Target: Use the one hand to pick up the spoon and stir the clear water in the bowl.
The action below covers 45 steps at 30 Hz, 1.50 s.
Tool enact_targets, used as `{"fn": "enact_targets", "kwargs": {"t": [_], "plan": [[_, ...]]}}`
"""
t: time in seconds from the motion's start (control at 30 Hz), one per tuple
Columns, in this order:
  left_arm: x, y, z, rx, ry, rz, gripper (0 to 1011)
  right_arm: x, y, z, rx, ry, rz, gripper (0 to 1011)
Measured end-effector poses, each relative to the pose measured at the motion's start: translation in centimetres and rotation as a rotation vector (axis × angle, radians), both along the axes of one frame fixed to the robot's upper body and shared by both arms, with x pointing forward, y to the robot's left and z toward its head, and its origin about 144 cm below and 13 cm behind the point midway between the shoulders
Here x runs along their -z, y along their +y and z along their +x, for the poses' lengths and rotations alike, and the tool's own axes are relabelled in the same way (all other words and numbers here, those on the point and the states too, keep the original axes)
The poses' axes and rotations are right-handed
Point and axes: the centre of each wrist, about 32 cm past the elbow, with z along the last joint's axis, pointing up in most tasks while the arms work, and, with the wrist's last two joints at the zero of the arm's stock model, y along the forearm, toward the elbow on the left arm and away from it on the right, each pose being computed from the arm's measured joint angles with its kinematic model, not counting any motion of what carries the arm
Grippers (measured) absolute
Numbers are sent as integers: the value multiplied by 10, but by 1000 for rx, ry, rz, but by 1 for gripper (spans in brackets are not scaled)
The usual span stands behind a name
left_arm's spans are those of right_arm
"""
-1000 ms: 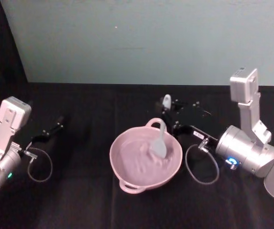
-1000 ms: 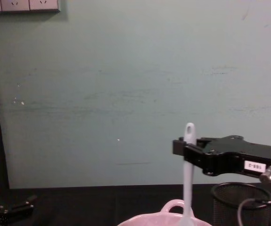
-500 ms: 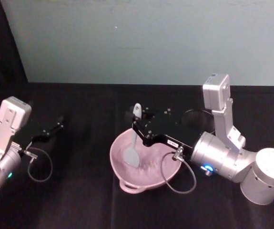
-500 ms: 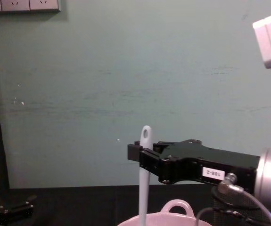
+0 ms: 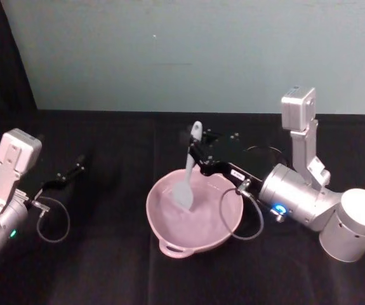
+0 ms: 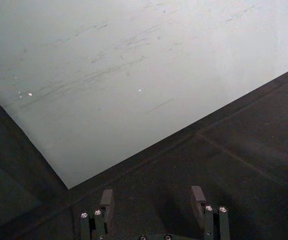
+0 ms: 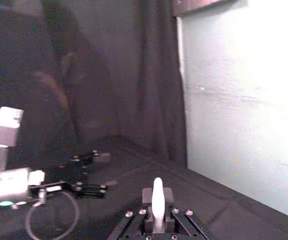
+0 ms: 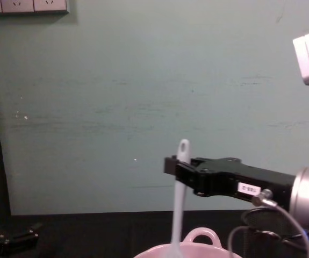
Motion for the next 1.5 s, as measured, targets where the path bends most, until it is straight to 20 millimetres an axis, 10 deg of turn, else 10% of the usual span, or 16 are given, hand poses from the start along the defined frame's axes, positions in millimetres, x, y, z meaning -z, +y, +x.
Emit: {"fn": "enact_targets", "kwargs": {"t": [0.53, 1.5], "plan": [[0, 0, 0, 0, 0, 0, 1005, -12, -39, -14, 105, -25, -84, 120], [0, 0, 0, 0, 0, 0, 1005, -6, 18, -10, -64, -33, -52, 120]]}}
